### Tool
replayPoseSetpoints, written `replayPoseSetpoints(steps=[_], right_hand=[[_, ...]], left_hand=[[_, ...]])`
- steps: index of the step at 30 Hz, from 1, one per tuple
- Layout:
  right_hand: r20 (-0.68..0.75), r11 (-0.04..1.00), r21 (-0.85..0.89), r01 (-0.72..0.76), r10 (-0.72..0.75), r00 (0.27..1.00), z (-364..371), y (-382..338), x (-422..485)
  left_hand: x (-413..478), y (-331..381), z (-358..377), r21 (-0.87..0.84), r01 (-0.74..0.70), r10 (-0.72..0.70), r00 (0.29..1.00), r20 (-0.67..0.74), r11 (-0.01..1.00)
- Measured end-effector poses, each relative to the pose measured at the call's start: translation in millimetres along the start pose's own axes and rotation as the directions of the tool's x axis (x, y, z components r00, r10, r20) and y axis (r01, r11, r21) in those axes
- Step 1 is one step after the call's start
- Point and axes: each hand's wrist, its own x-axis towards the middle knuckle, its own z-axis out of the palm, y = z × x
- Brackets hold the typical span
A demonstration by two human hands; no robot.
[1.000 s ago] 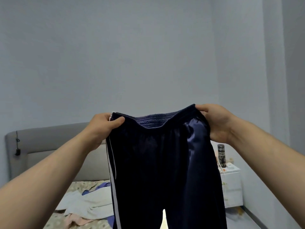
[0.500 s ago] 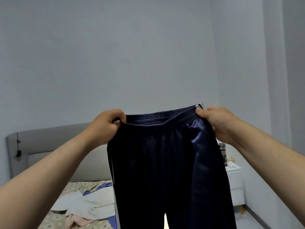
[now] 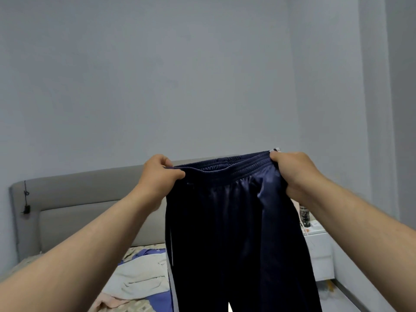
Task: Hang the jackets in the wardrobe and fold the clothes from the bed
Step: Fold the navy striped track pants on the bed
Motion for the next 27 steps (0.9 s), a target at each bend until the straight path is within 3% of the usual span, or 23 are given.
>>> replayPoseSetpoints(steps=[2, 4, 6, 7, 8, 9, 11, 12, 13, 14, 15, 16, 18, 19, 21, 27], right_hand=[[-0.004, 0.988, 0.128, -0.087, 0.088, 0.996, 12.2, 2.4, -3.2], [0.029, 0.979, 0.161, -0.121, 0.118, 0.993, 18.0, 2.9, -4.6], [0.036, 0.993, 0.088, -0.076, 0.073, 0.997, 14.5, 0.8, -4.7], [0.039, 0.998, 0.046, -0.049, 0.048, 0.998, 11.5, -1.2, -5.6], [0.047, 0.999, 0.014, -0.035, 0.035, 0.998, 8.3, -3.3, -7.4], [0.067, 1.0, -0.01, -0.028, 0.029, 0.997, 5.6, -4.5, -9.3], [0.145, 0.999, -0.027, -0.018, 0.022, 0.989, 3.9, -4.1, -12.5], [0.193, 0.999, -0.028, -0.019, 0.025, 0.981, 4.8, -3.0, -13.8], [0.24, 1.0, -0.027, -0.013, 0.019, 0.971, 6.7, -1.8, -15.1], [0.271, 1.0, -0.025, 0.003, 0.003, 0.963, 9.1, -0.8, -15.7], [0.287, 0.999, -0.024, 0.022, -0.014, 0.958, 12.2, -0.4, -16.8], [0.299, 0.999, -0.026, 0.033, -0.024, 0.954, 15.0, -0.4, -18.4], [0.321, 0.998, -0.042, 0.044, -0.028, 0.947, 19.2, -0.2, -20.7], [0.338, 0.998, -0.045, 0.049, -0.031, 0.941, 20.7, -0.4, -21.5], [0.362, 0.998, -0.029, 0.05, -0.036, 0.931, 20.8, -0.8, -20.9], [0.389, 0.998, 0.058, 0.027, -0.047, 0.92, 14.7, -5.8, -18.7]], left_hand=[[-1.4, 10.3, 13.0, -0.098, 0.123, -0.119, 0.992, 0.052, 0.987], [-0.9, 17.5, 17.6, -0.051, 0.132, -0.126, 0.986, 0.104, 0.99], [2.5, 18.3, 12.7, 0.203, -0.041, 0.018, 0.993, 0.113, 0.978], [4.0, 18.1, 7.1, 0.402, -0.15, 0.105, 0.986, 0.132, 0.903], [3.4, 18.1, 1.8, 0.617, -0.237, 0.166, 0.971, 0.171, 0.751], [2.3, 17.1, -1.7, 0.795, -0.304, 0.218, 0.951, 0.219, 0.525], [-3.7, 12.6, -0.9, 0.917, -0.394, 0.289, 0.886, 0.363, 0.056], [-9.0, 8.7, 3.4, 0.905, -0.422, 0.273, 0.866, 0.419, -0.049], [-13.1, 2.9, 8.7, 0.895, -0.443, 0.237, 0.866, 0.441, -0.05], [-17.4, -2.9, 14.2, 0.891, -0.455, 0.19, 0.875, 0.445, 0.011], [-21.4, -8.7, 20.0, 0.878, -0.458, 0.131, 0.887, 0.442, 0.138], [-25.2, -12.2, 25.6, 0.828, -0.455, 0.048, 0.883, 0.467, 0.327], [-33.4, -18.1, 36.2, 0.583, -0.269, -0.175, 0.786, 0.593, 0.767], [-39.3, -20.8, 41.3, 0.452, -0.127, -0.237, 0.71, 0.663, 0.883], [-46.3, -28.1, 49.8, 0.306, 0.004, -0.229, 0.672, 0.704, 0.952], [-55.0, -46.1, 76.2, 0.17, -0.015, -0.102, 0.748, 0.655, 0.985]])
